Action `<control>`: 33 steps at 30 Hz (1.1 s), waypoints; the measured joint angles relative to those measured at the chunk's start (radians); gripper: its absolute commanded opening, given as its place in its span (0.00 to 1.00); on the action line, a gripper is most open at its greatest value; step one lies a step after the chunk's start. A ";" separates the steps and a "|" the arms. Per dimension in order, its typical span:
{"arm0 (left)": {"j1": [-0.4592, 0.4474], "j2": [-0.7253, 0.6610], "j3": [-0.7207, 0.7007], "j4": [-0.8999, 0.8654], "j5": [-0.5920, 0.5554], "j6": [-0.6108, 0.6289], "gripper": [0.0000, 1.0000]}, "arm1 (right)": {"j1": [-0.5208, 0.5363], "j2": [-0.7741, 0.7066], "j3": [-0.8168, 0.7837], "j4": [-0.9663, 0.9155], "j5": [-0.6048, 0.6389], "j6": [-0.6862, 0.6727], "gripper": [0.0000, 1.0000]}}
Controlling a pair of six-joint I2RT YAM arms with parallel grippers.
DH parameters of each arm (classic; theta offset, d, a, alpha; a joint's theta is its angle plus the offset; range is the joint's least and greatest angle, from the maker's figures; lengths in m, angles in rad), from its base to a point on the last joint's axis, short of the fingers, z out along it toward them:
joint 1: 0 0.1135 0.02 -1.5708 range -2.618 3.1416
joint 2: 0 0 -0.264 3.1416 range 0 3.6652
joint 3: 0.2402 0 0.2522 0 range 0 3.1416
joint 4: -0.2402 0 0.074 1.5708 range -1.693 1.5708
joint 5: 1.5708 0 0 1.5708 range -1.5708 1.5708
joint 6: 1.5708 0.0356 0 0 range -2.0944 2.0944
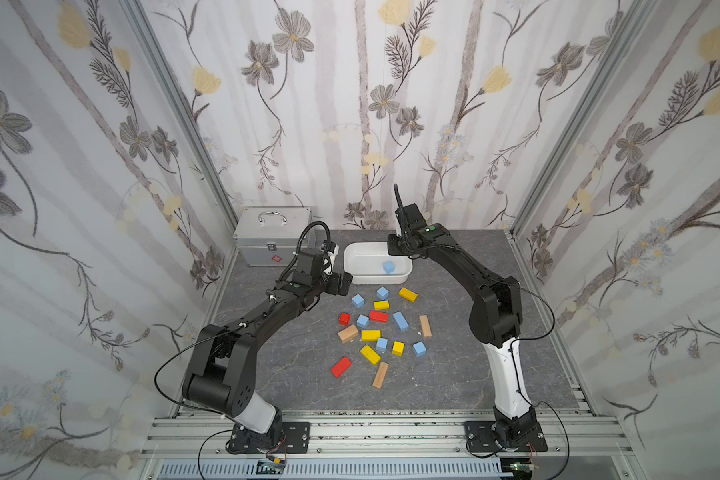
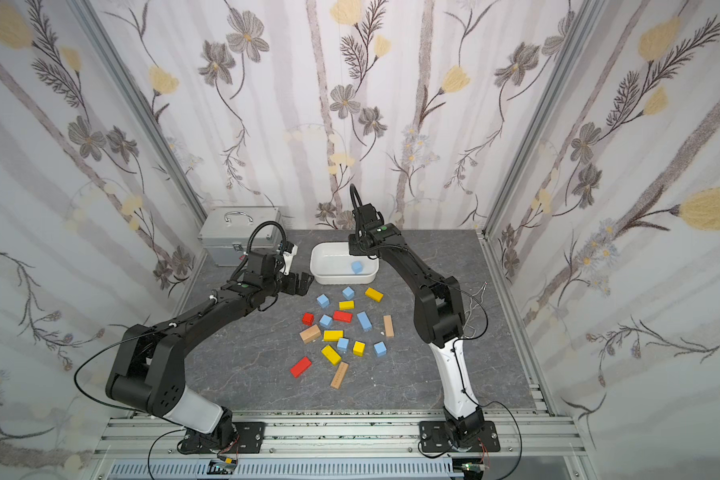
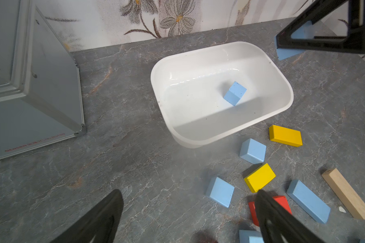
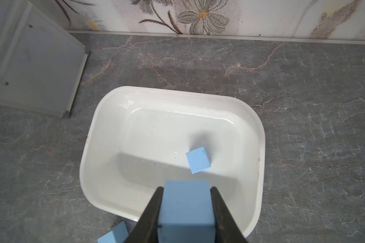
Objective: Pick out the blue building blocks
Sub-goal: Place the building block in the storage box.
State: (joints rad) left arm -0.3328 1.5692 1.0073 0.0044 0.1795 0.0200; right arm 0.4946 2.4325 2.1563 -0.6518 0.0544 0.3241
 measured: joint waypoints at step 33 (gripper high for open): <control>0.001 0.102 0.010 0.010 0.031 0.032 1.00 | -0.051 0.228 0.125 0.043 -0.053 0.010 0.17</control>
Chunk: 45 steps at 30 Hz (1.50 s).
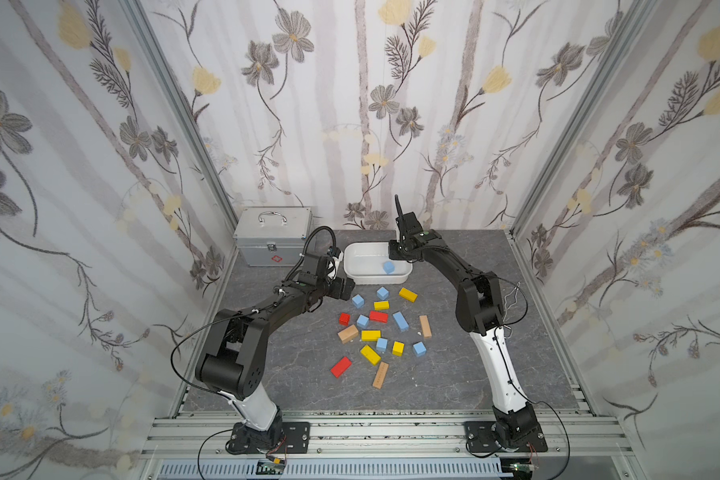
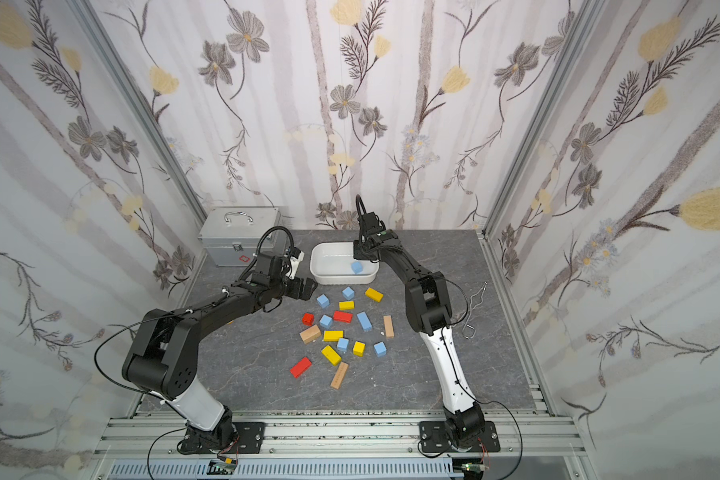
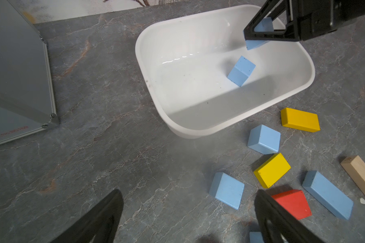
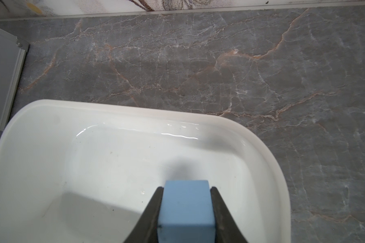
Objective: Pick out the blue building blocks
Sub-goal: Place the building block in the storage box.
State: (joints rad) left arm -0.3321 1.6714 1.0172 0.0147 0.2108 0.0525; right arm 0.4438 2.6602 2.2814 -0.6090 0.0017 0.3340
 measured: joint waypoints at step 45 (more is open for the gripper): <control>0.000 -0.076 0.023 -0.005 0.058 0.042 1.00 | 0.002 -0.108 -0.015 -0.005 0.026 0.042 0.65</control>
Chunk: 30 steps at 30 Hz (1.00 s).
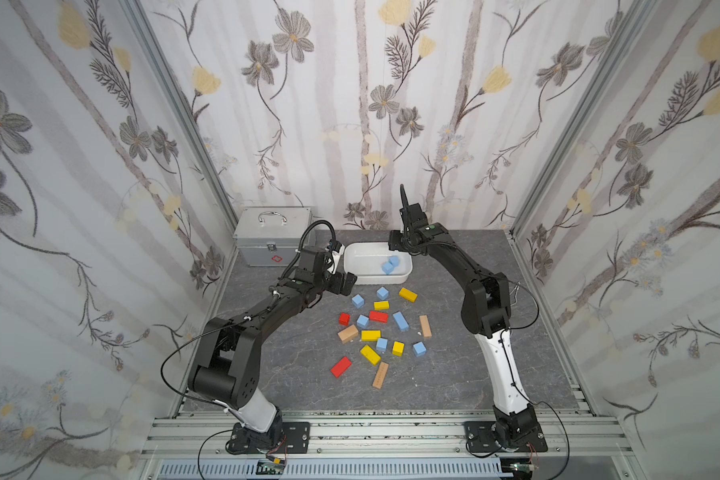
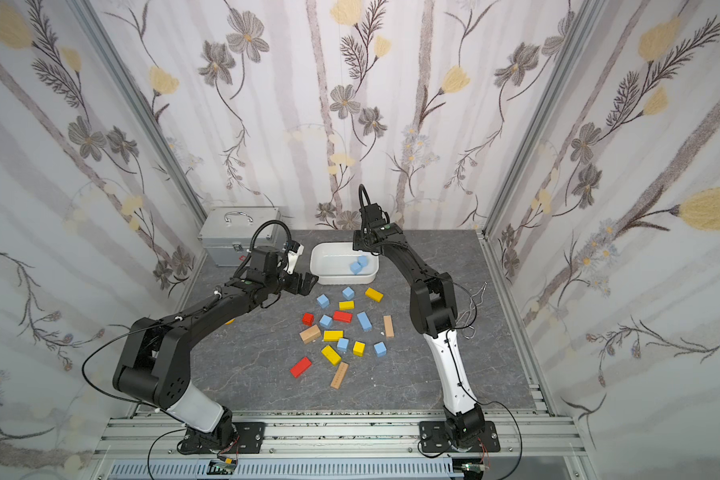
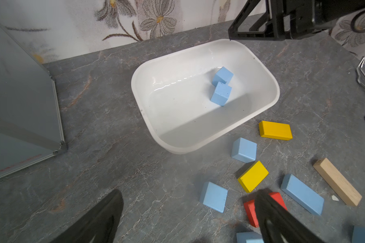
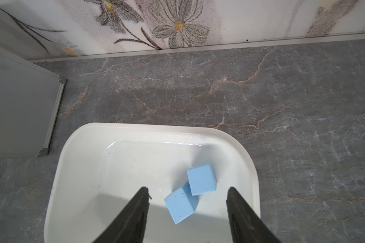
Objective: Pick out the blue building blocks
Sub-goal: Place the building block in the storage box, then pick up the building block from the center of the board.
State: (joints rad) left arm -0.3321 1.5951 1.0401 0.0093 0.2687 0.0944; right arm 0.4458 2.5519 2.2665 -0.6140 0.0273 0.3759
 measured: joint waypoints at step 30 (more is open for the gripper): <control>-0.123 -0.397 -0.121 -0.151 -0.066 0.108 1.00 | 0.151 -0.728 -0.793 0.238 0.072 -0.089 0.82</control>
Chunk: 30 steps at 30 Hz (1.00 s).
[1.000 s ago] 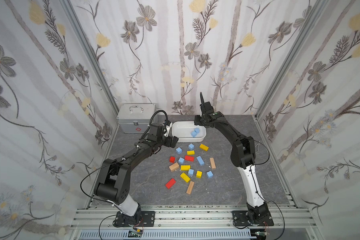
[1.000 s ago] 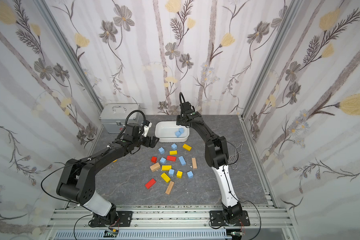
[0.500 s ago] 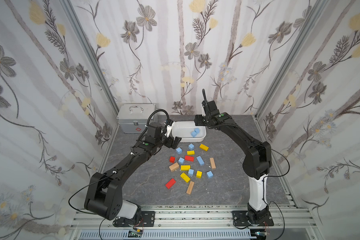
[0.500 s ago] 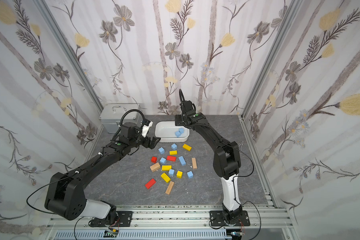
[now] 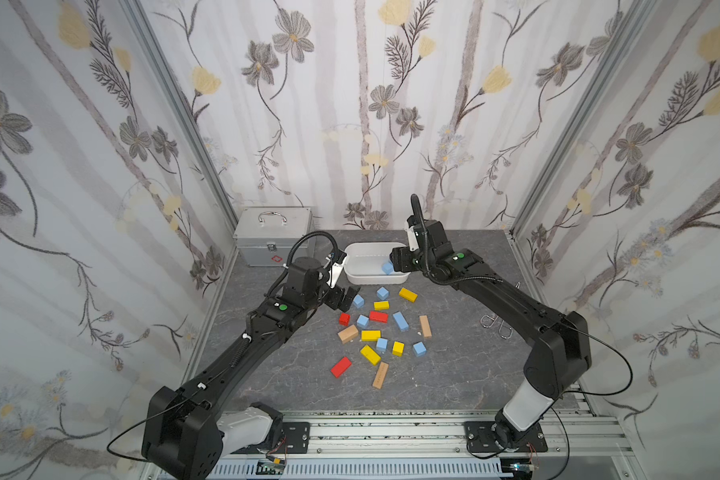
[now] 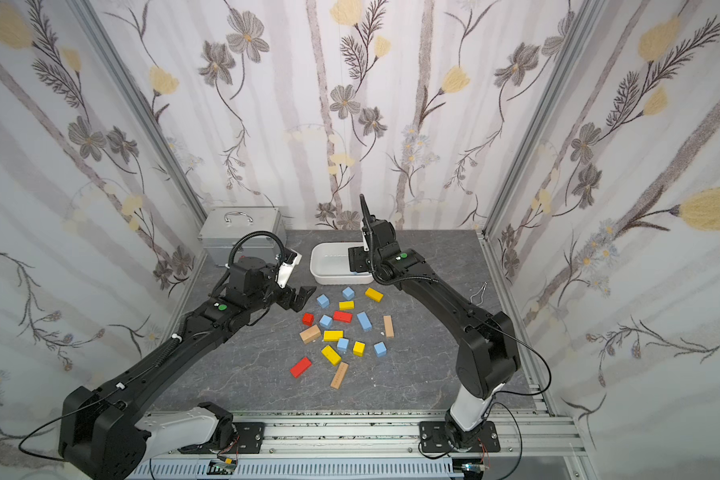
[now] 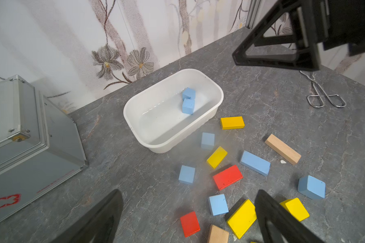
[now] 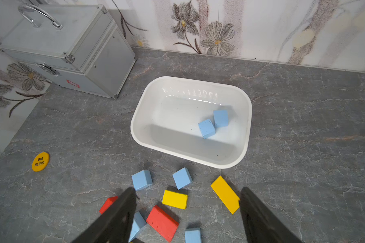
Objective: Pick out the blue building blocks
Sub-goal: Pick up the building block from the center of the board.
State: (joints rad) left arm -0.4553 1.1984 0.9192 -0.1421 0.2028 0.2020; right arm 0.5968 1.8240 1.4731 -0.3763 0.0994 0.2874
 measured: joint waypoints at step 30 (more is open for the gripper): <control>-0.109 -0.084 -0.240 0.043 -0.098 -0.119 1.00 | 0.084 -0.438 -0.613 -0.073 -0.026 0.068 0.88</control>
State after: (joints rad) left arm -0.5640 1.1141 0.6796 -0.0986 0.1047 0.0826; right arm 0.6807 1.3865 0.8597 -0.4496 0.0734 0.3550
